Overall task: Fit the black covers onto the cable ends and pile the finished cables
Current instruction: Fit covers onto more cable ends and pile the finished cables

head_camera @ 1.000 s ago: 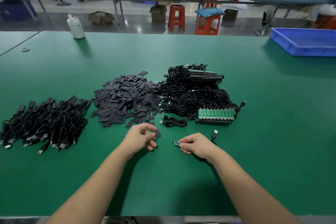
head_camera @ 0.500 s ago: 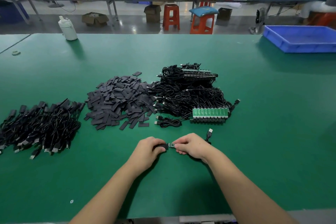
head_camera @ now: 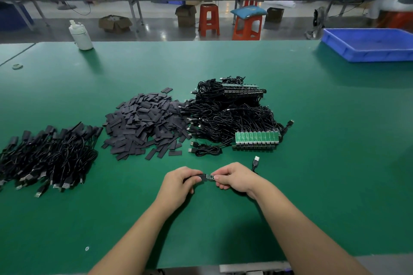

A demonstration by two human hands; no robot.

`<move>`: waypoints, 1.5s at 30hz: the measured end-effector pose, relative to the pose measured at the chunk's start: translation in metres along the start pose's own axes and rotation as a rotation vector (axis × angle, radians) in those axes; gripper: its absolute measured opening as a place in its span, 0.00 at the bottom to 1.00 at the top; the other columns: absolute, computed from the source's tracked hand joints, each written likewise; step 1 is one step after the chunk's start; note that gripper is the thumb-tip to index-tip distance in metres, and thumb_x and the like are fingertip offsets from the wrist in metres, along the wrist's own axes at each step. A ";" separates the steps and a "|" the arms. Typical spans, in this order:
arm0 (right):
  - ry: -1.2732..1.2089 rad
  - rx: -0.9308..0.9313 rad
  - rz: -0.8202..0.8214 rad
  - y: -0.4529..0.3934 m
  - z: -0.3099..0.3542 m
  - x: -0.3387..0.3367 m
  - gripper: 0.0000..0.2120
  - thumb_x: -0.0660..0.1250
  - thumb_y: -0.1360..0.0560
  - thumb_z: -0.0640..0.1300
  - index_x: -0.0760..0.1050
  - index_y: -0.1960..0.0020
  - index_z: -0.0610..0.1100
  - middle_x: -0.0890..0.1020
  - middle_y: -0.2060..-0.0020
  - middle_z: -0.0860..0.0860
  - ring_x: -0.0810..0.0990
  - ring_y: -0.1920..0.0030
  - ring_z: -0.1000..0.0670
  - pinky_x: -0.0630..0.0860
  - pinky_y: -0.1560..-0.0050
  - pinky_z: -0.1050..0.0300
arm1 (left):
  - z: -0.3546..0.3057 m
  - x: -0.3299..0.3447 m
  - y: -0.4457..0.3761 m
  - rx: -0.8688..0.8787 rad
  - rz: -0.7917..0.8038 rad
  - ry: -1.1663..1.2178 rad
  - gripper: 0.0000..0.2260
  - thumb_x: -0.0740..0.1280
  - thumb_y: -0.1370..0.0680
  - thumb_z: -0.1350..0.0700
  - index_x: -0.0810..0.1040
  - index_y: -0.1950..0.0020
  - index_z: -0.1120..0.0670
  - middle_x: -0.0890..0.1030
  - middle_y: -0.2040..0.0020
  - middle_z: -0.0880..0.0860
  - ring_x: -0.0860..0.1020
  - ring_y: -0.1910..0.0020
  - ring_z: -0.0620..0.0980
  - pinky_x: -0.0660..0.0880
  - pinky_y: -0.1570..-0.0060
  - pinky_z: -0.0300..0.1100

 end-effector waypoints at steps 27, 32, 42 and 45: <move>0.024 0.018 -0.040 0.004 0.002 0.000 0.06 0.67 0.20 0.40 0.82 0.49 0.49 0.84 0.64 0.54 0.80 0.64 0.58 0.77 0.59 0.65 | -0.013 0.001 -0.007 0.220 0.094 -0.247 0.11 0.72 0.24 0.53 0.84 0.42 0.49 0.85 0.50 0.45 0.80 0.52 0.42 0.75 0.46 0.38; 0.015 0.011 -0.031 0.005 0.000 0.001 0.05 0.69 0.21 0.40 0.82 0.50 0.48 0.85 0.63 0.53 0.81 0.63 0.57 0.78 0.57 0.64 | -0.018 0.011 -0.006 0.219 0.109 -0.274 0.11 0.71 0.23 0.52 0.83 0.41 0.49 0.85 0.51 0.47 0.80 0.52 0.45 0.74 0.48 0.39; 0.101 -0.022 -0.013 0.009 0.006 0.003 0.08 0.68 0.20 0.39 0.82 0.43 0.42 0.85 0.59 0.49 0.80 0.63 0.58 0.77 0.58 0.65 | -0.027 0.022 -0.006 0.233 0.100 -0.308 0.11 0.69 0.22 0.51 0.83 0.40 0.49 0.84 0.51 0.49 0.80 0.51 0.48 0.75 0.48 0.42; 0.246 -0.043 -0.015 0.011 0.016 0.001 0.10 0.67 0.20 0.40 0.80 0.40 0.42 0.85 0.58 0.49 0.81 0.61 0.56 0.80 0.55 0.62 | -0.027 0.020 -0.006 0.219 0.071 -0.285 0.08 0.70 0.22 0.52 0.84 0.44 0.49 0.84 0.53 0.49 0.80 0.53 0.48 0.75 0.48 0.43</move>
Point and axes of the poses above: each hand's wrist, its own y-axis away from the middle knuckle, its own x-axis out of the palm, z = x × y, the point moved 7 cm from there along -y, towards the middle knuckle
